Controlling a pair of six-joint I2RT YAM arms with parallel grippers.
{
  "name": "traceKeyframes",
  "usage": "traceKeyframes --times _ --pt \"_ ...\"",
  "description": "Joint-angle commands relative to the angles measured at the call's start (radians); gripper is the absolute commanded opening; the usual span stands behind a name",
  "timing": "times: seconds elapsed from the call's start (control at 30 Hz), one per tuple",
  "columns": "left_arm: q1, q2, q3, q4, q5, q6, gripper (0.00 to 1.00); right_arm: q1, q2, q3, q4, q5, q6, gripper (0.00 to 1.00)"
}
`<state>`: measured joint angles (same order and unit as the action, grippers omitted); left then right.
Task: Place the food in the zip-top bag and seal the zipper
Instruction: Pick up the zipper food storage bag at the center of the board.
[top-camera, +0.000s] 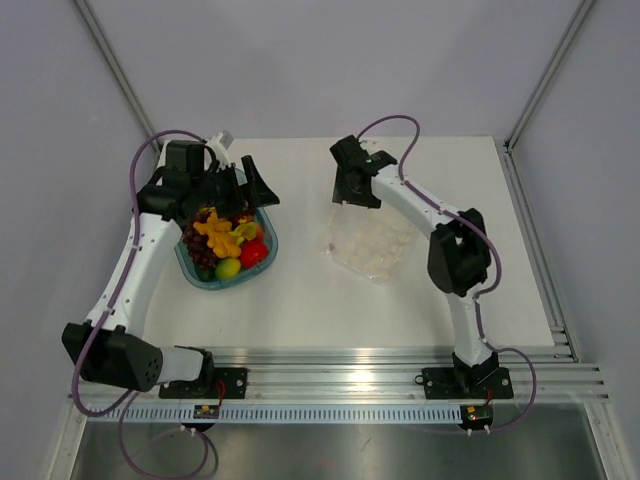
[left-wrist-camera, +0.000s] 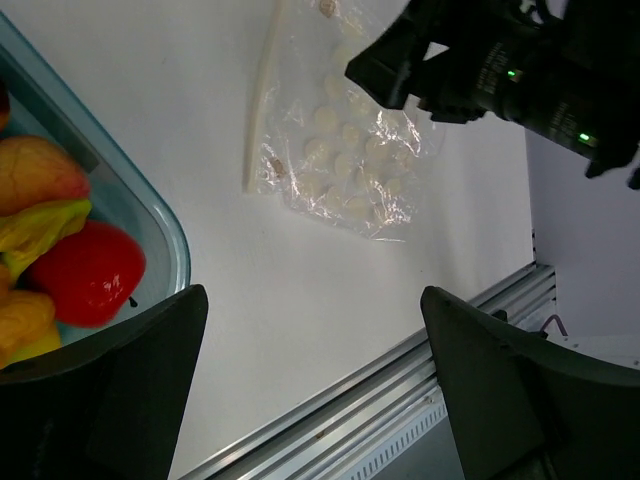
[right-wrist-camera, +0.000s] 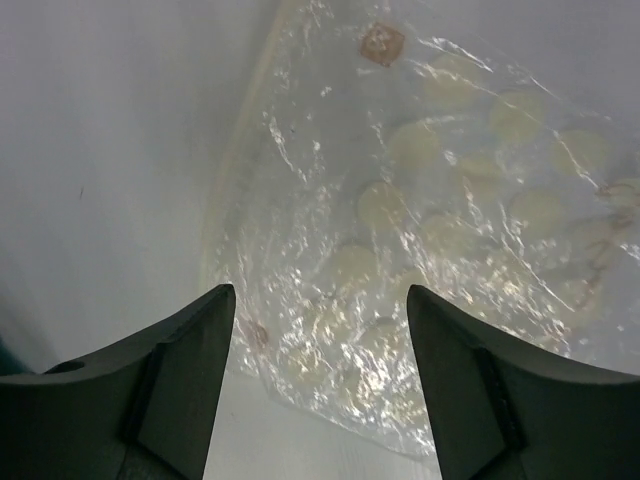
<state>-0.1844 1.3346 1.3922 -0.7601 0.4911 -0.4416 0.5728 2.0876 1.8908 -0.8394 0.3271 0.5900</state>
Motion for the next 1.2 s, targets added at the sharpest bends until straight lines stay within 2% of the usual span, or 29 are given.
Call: traceKeyframes --times 0.0,0.07,0.3,0.6,0.67,0.73,0.77,0.87,0.9,1.13,1.17 --pt "0.003 -0.086 -0.015 -0.041 -0.074 0.001 0.91 0.047 0.152 0.244 -0.150 0.110 0.062 0.77" --pt "0.003 -0.119 -0.028 -0.048 -0.092 0.013 0.91 0.061 0.245 0.354 -0.190 0.121 0.079 0.77" --pt "0.003 -0.153 -0.030 -0.091 -0.120 0.040 0.91 0.062 0.433 0.568 -0.263 0.107 0.087 0.73" --pt "0.003 -0.186 -0.096 -0.058 -0.111 0.017 0.90 0.064 0.506 0.550 -0.228 0.148 0.073 0.65" --pt "0.003 -0.189 -0.104 -0.067 -0.118 0.020 0.89 0.064 0.509 0.553 -0.215 0.147 0.053 0.57" --pt "0.003 -0.190 -0.105 -0.071 -0.118 0.018 0.89 0.064 0.505 0.550 -0.213 0.139 0.047 0.43" --pt "0.003 -0.195 -0.110 -0.071 -0.118 0.017 0.89 0.064 0.488 0.532 -0.211 0.141 0.047 0.32" --pt "0.003 -0.206 -0.125 -0.056 -0.120 0.007 0.89 0.064 0.410 0.418 -0.164 0.135 0.047 0.17" --pt "0.003 -0.206 -0.139 -0.048 -0.115 0.004 0.89 0.064 0.384 0.378 -0.146 0.119 0.045 0.01" --pt "-0.023 -0.161 -0.219 0.005 -0.063 -0.035 0.88 0.064 0.044 -0.033 0.075 0.001 -0.024 0.00" --pt "-0.044 -0.160 -0.226 0.033 -0.060 -0.043 0.88 0.064 -0.050 -0.133 0.136 -0.020 -0.035 0.00"
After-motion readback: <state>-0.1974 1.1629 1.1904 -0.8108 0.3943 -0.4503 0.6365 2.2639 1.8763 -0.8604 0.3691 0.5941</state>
